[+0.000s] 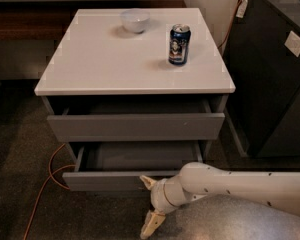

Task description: Open middle drawer

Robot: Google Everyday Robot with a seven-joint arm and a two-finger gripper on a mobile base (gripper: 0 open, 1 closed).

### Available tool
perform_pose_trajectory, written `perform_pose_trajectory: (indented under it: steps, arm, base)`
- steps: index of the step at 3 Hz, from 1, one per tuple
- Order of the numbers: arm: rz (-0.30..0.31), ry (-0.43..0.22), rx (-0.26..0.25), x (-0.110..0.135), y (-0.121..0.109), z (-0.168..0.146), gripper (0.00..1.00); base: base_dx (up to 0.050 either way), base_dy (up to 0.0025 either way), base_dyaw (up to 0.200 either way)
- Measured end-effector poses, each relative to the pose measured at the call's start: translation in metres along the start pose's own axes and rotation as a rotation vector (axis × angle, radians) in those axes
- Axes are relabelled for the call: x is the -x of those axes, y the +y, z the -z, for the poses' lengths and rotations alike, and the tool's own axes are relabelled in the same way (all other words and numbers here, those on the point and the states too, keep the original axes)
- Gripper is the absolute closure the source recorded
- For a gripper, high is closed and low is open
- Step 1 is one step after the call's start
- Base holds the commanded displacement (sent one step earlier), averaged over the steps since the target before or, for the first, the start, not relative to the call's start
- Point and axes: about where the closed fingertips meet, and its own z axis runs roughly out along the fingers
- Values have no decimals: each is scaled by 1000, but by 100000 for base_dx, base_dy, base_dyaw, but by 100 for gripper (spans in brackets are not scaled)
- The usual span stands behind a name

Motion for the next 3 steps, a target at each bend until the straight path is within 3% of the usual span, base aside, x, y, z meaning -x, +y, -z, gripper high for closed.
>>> perform_pose_trajectory:
  steps: [1,2,3]
  arm:
    - [-11,-4,-28,-1,-5,5,6]
    - [-35,-23,-54,-4,-23,15,21]
    - [-82,-66,-92,-10,-65,32,52]
  base:
    - [0,0,0]
    - [0,0,0]
    - [0,0,0]
